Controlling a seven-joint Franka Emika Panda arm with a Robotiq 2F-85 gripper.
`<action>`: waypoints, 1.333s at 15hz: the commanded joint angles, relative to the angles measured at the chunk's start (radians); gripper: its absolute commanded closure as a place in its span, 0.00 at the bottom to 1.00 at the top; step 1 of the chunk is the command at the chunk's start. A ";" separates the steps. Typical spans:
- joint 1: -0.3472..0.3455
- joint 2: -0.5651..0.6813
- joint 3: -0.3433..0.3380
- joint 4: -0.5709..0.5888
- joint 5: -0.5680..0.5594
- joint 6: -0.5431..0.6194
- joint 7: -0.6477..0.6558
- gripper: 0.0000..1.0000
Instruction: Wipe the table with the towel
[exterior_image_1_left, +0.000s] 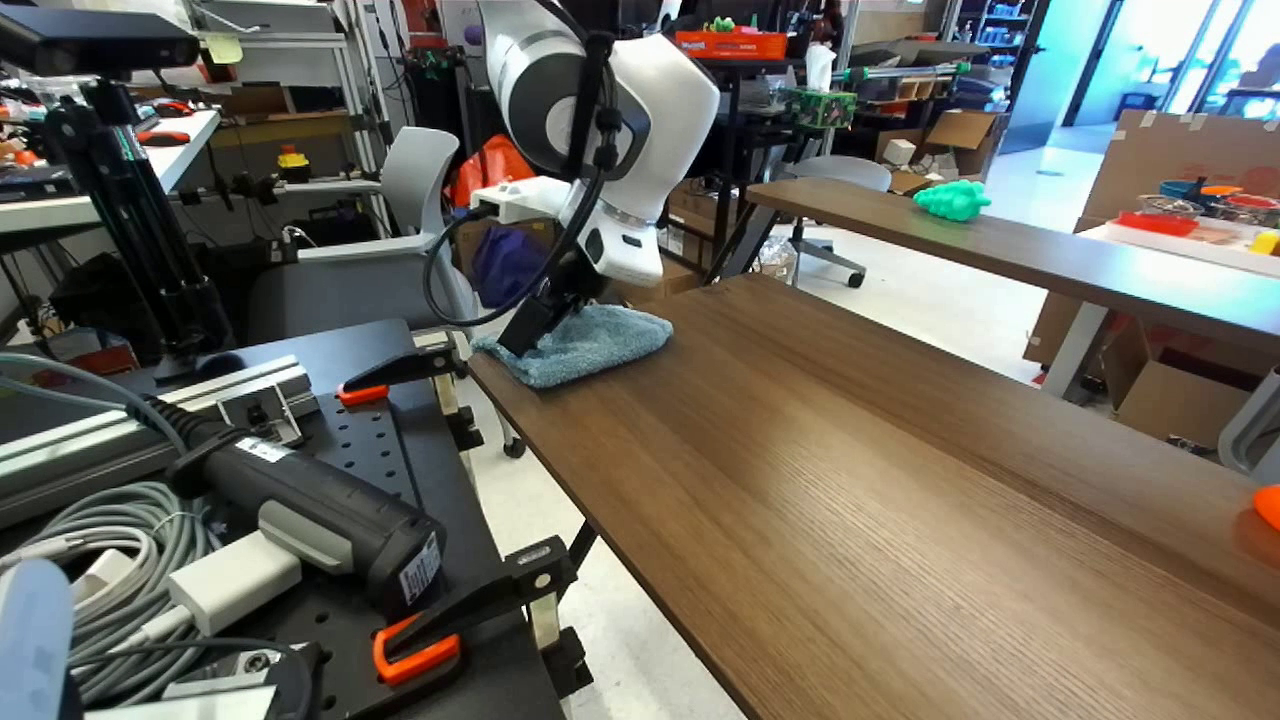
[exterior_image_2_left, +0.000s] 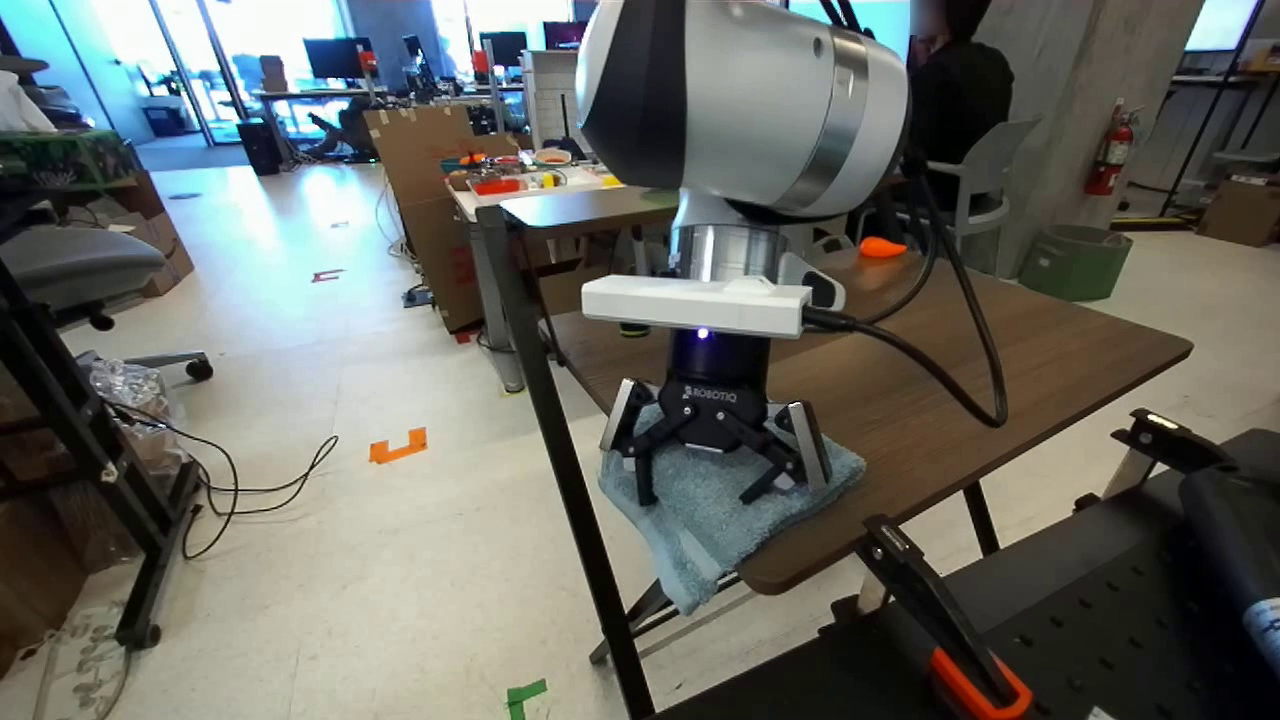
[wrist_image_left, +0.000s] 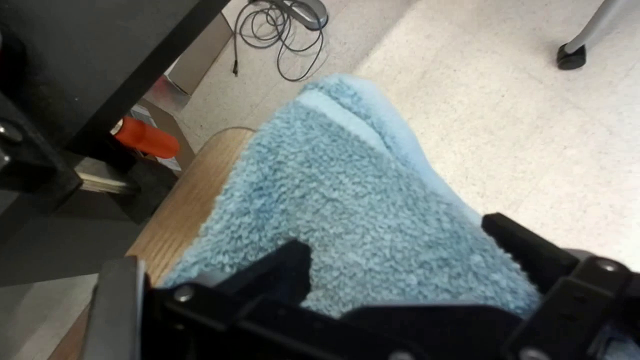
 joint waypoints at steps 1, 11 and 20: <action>-0.096 0.099 0.013 0.083 0.030 -0.142 -0.168 0.00; -0.010 0.273 -0.076 0.372 -0.021 -0.489 0.031 0.00; 0.003 0.169 -0.056 0.326 0.005 -0.518 0.019 0.00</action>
